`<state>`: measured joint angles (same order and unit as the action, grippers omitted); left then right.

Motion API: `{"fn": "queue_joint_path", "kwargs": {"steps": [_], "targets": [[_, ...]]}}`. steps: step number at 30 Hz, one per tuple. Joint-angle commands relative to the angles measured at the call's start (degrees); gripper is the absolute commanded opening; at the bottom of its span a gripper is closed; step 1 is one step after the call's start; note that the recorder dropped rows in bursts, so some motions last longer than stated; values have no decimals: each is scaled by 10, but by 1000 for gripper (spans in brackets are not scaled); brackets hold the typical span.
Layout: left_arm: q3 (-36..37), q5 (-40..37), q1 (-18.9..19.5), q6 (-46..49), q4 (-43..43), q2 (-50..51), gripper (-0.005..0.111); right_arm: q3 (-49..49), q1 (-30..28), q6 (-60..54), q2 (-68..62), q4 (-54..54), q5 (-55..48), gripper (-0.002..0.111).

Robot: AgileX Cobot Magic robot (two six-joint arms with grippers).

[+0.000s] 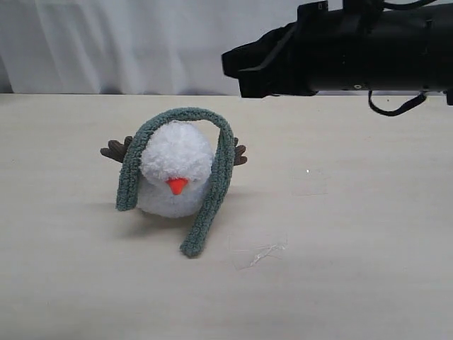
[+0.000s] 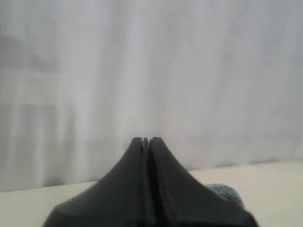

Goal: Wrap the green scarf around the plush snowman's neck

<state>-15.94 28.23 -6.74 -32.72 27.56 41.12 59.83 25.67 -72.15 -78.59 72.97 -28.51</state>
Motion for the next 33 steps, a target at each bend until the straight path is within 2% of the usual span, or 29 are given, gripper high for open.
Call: {"fn": "queue_joint_path", "kwargs": {"steps": [1, 3, 6, 8, 14, 17, 22, 28, 33], "targets": [[-61, 249, 1, 1, 207, 218, 0, 1, -3, -80, -49, 69, -84, 12], [-103, 311, 1, 73, 260, 318, 0, 5, -3, -80, -84, 71, -82, 6], [-144, 308, 1, 152, 262, 403, 0, 21, -3, -80, -118, 69, -90, 4], [-170, 299, 1, 169, 268, 447, 0, 35, -3, -79, -141, 71, -93, 4], [-262, 255, 1, 154, 388, 552, 0, 92, -2, -49, -215, 59, -93, 4], [-286, 232, 1, 158, 395, 579, 0, 113, -2, -30, -242, 39, -93, 4], [-304, 236, 1, 172, 394, 595, 0, 127, -2, -32, -280, 41, -93, 4], [-309, 227, 1, 169, 395, 597, 0, 134, -2, -41, -304, 40, -88, 4], [-309, 208, 1, 145, 429, 620, 0, 134, -2, -41, -307, 37, -87, 4]]}}
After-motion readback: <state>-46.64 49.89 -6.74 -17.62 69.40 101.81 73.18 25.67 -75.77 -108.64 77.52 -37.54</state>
